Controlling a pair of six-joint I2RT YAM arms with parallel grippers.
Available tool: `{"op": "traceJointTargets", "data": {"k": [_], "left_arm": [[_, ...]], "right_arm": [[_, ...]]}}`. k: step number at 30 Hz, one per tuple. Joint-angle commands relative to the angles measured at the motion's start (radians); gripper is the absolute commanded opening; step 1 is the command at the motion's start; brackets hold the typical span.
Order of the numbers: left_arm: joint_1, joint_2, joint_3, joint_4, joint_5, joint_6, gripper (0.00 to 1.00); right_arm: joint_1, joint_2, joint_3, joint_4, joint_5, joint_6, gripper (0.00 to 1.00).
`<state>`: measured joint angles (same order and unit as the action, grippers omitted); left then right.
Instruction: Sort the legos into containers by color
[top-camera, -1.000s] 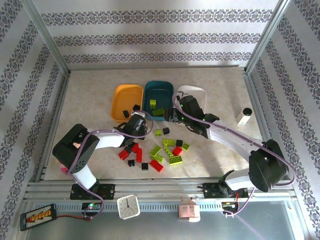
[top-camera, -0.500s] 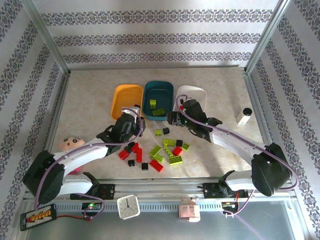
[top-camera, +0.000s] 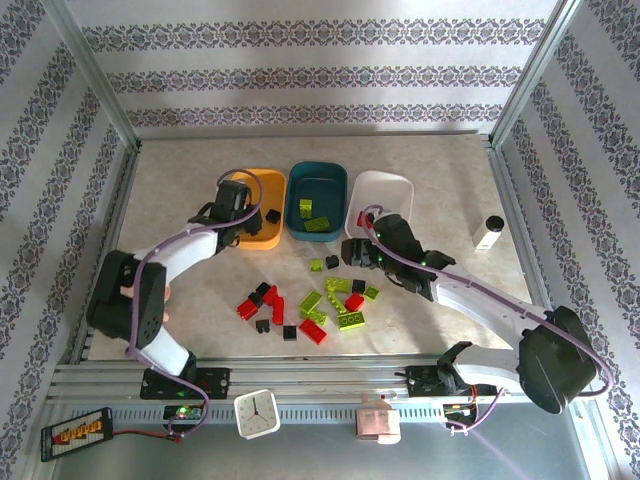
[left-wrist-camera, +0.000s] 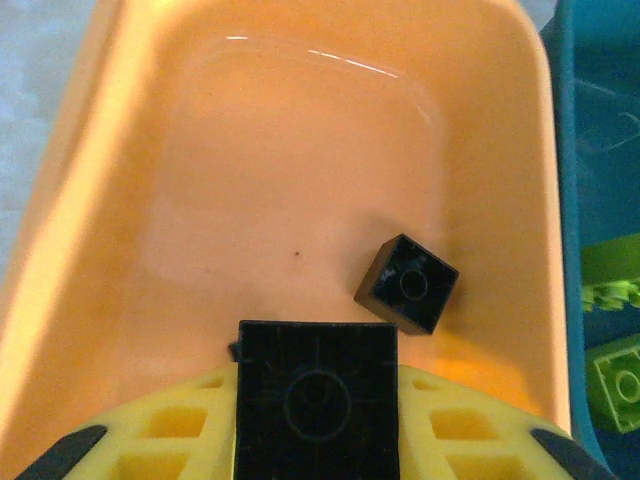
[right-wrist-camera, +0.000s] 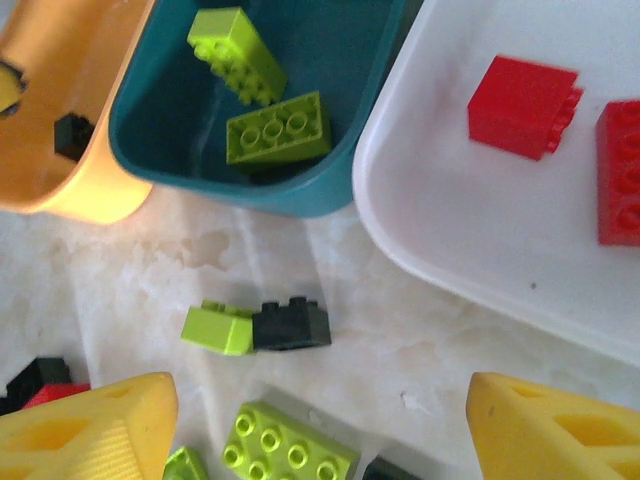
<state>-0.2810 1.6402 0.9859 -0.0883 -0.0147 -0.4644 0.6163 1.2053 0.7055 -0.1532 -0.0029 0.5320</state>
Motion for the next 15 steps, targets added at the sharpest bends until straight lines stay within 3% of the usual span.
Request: {"op": "traceJointTargets", "data": {"k": [1, 8, 15], "left_arm": [[0.017, 0.059, 0.081, -0.085, 0.026, -0.009, 0.25], [0.021, 0.034, 0.101, -0.078, 0.093, -0.04, 0.63], [-0.053, -0.237, -0.051, -0.036, 0.12, -0.068, 0.76]], "right_arm": [[0.032, -0.032, -0.021, -0.031, -0.035, -0.026, 0.77], [0.088, -0.03, -0.013, -0.058, -0.047, -0.058, 0.78], [0.16, 0.097, 0.066, -0.059, -0.014, -0.092, 0.78]]}}
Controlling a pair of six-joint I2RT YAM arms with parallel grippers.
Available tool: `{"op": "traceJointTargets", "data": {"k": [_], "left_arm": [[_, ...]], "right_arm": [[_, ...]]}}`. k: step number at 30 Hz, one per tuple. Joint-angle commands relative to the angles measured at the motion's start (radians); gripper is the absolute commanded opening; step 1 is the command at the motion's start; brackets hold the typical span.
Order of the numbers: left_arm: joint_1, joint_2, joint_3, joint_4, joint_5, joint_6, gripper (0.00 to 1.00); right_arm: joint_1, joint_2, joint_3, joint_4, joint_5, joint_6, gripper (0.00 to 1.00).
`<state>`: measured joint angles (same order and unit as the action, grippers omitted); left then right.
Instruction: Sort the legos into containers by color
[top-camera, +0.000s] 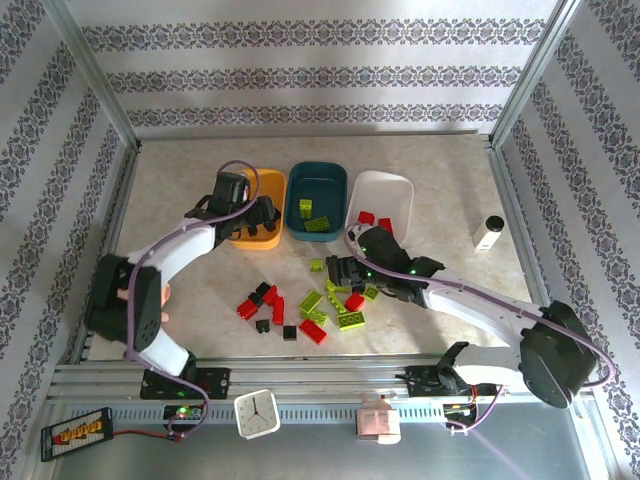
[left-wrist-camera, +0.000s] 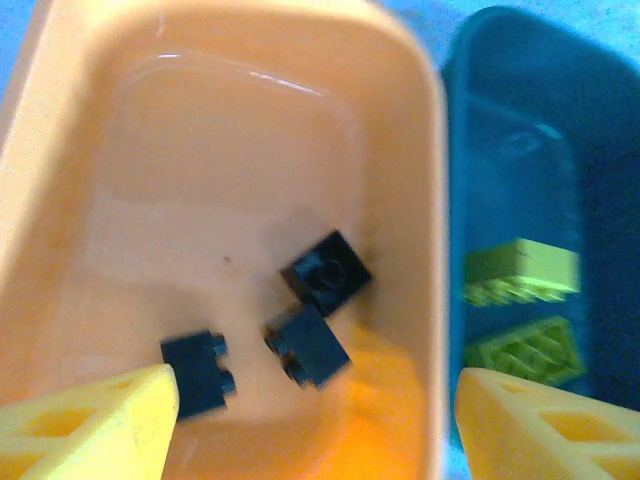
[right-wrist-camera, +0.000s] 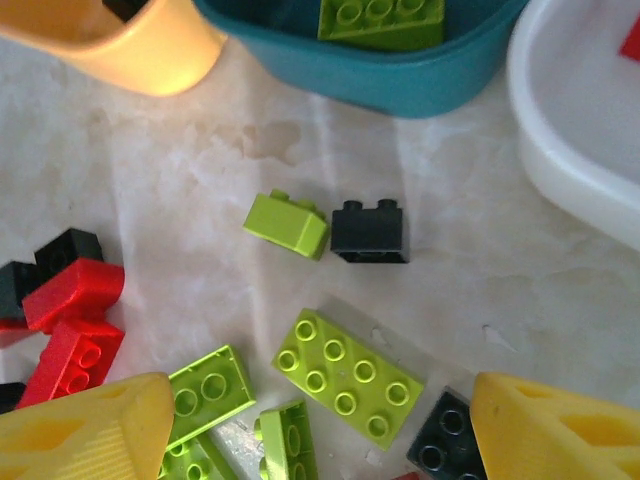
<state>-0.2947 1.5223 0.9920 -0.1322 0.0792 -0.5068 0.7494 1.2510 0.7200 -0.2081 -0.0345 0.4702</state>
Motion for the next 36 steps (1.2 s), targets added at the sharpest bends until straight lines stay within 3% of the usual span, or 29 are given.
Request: {"op": "traceJointTargets", "data": {"k": [1, 9, 18, 20, 27, 36], "left_arm": [[-0.047, -0.159, -0.088, 0.015, 0.031, -0.036, 0.77], [-0.059, -0.5, -0.356, 0.021, 0.06, -0.119, 0.83], [-0.06, -0.733, -0.494, -0.073, 0.041, -0.139, 0.93], [-0.059, -0.762, -0.514, -0.078, 0.037, -0.145, 1.0], [-0.061, -0.797, -0.542, -0.098, 0.041, -0.154, 1.0], [-0.06, -0.807, -0.551, -0.111, 0.044, -0.156, 1.0]], "right_arm": [[0.037, 0.075, 0.066, 0.007, 0.02, -0.031, 0.78], [0.084, 0.319, 0.232, 0.042, 0.057, -0.025, 0.75], [0.091, 0.519, 0.405, -0.016, 0.128, -0.059, 0.7], [0.093, 0.554, 0.433, -0.035, 0.149, -0.069, 0.7], [0.097, 0.65, 0.499, -0.094, 0.196, -0.104, 0.65], [0.123, 0.666, 0.494, -0.152, 0.229, -0.132, 0.58]]}}
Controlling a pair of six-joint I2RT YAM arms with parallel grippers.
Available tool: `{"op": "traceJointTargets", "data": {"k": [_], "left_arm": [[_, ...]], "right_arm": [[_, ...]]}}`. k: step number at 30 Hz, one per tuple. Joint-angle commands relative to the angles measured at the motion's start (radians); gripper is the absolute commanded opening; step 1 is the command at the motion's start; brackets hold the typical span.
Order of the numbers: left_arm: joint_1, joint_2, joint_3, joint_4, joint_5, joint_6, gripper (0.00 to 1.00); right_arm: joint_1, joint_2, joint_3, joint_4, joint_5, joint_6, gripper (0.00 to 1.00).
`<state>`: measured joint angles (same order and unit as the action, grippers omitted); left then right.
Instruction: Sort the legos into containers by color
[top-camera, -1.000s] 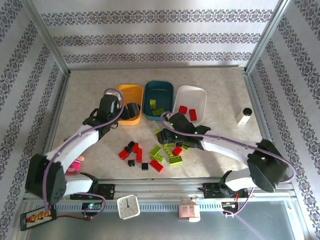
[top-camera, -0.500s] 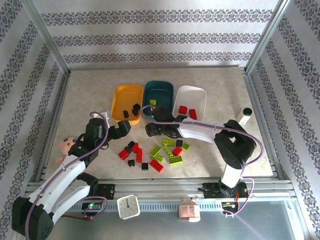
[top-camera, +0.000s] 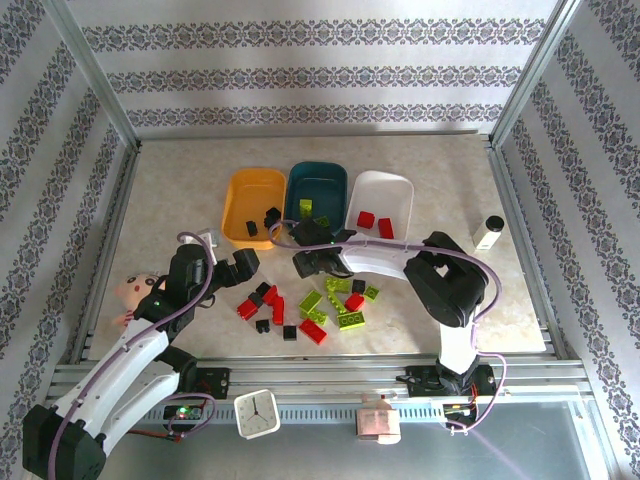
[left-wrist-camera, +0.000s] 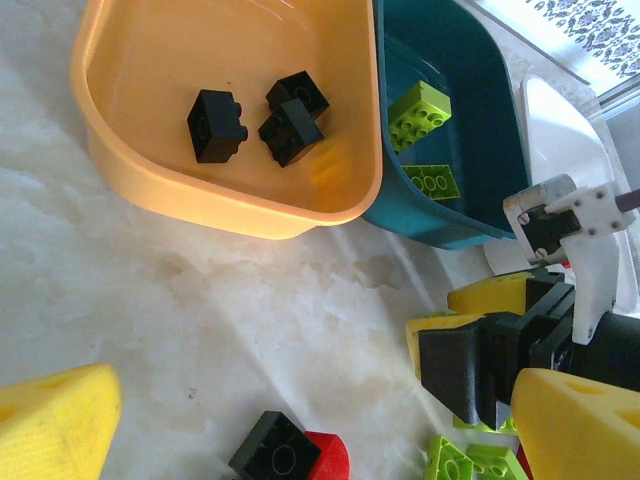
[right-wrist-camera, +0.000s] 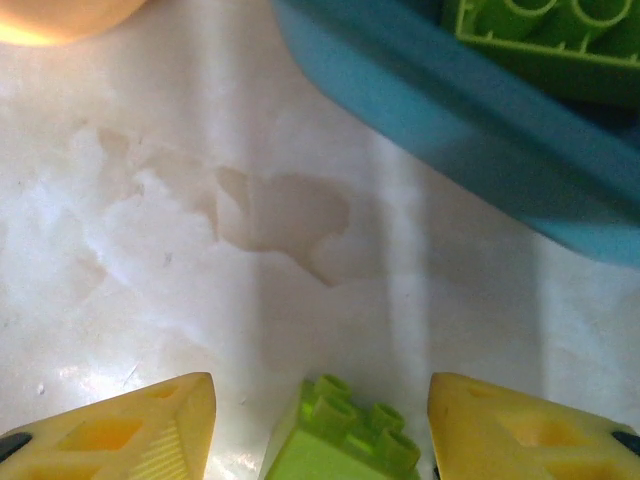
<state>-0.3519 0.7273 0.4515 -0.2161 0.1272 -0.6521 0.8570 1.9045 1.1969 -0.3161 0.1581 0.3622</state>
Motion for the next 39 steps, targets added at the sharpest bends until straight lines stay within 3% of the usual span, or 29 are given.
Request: {"op": "traceJointTargets", "data": {"k": [1, 5, 12, 19, 26, 31, 39], "left_arm": [[-0.003, -0.012, -0.013, -0.026, -0.005, -0.011, 1.0], [-0.002, -0.013, -0.021, -0.019, -0.002, -0.015, 1.0], [-0.002, -0.012, -0.01, -0.034, -0.001, -0.008, 1.0], [-0.002, -0.023, -0.012, -0.024, 0.029, -0.015, 1.0], [-0.002, -0.064, -0.039, 0.005, 0.053, -0.037, 1.0], [-0.002, -0.107, -0.041, -0.016, 0.048, -0.043, 1.0], [-0.002, -0.131, -0.033, -0.098, 0.022, -0.046, 1.0]], "right_arm": [[0.019, 0.014, 0.017, -0.048, 0.037, -0.029, 0.57], [0.025, 0.03, 0.027, -0.065, 0.031, -0.036, 0.54], [0.028, 0.015, 0.02, -0.044, 0.026, -0.038, 0.33], [0.034, -0.157, -0.055, 0.024, -0.053, -0.025, 0.2], [-0.018, -0.337, -0.055, 0.044, -0.063, -0.023, 0.18], [-0.136, -0.257, 0.042, 0.044, -0.092, -0.017, 0.18], [-0.206, -0.007, 0.269, -0.01, -0.057, -0.034, 0.2]]}}
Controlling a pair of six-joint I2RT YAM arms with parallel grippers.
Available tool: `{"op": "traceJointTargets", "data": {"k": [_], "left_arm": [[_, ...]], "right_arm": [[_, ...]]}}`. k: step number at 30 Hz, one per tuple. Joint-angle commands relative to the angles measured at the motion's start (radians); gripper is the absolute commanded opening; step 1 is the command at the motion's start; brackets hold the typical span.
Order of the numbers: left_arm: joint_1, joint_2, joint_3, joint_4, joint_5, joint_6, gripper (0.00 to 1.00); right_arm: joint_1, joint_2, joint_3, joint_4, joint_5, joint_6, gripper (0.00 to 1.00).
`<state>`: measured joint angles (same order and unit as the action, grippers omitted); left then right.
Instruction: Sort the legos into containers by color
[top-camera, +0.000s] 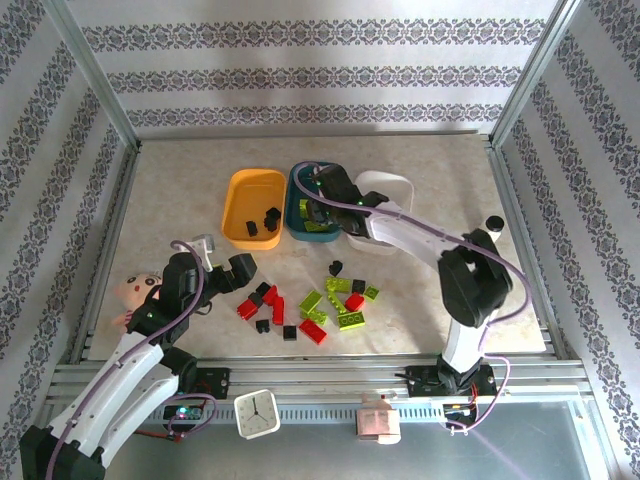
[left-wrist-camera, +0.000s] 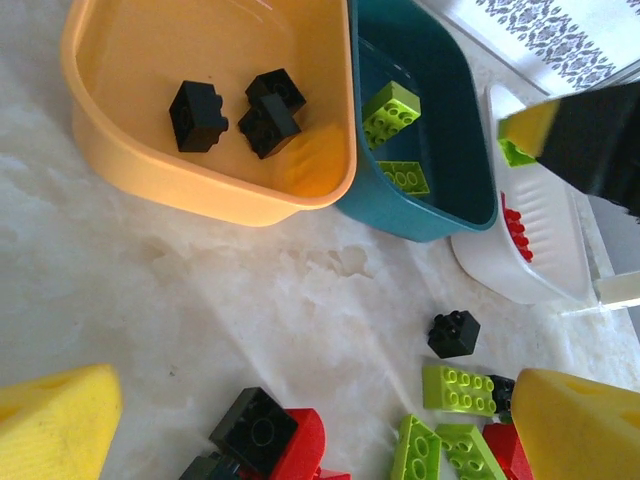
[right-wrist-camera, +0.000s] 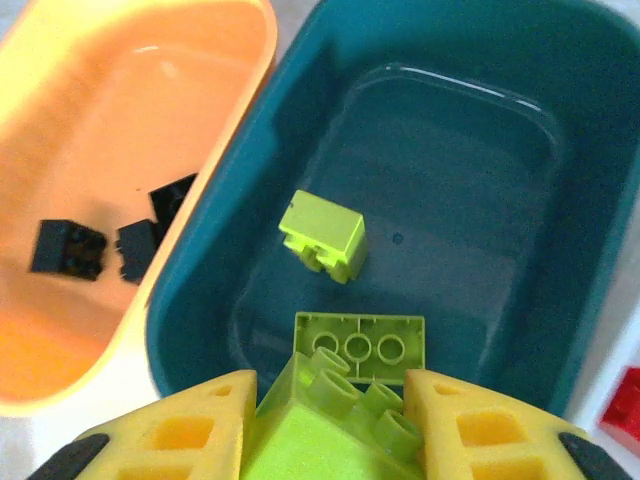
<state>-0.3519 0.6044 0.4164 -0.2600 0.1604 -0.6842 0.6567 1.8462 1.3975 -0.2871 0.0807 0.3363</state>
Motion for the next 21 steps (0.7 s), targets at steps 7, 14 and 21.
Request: {"op": "traceJointTargets", "data": {"k": [7, 14, 21], "left_arm": [[-0.002, -0.014, -0.008, -0.059, -0.013, -0.021, 1.0], [-0.002, -0.014, -0.005, -0.05, -0.016, -0.023, 1.0], [-0.002, -0.021, -0.032, -0.024, -0.013, -0.039, 1.0]], "right_arm": [[-0.013, 0.147, 0.173, -0.081, 0.036, -0.022, 0.52], [0.009, -0.013, 0.047, -0.049, 0.029, -0.021, 0.69], [0.102, -0.238, -0.267, 0.002, 0.118, 0.056, 0.76]]}}
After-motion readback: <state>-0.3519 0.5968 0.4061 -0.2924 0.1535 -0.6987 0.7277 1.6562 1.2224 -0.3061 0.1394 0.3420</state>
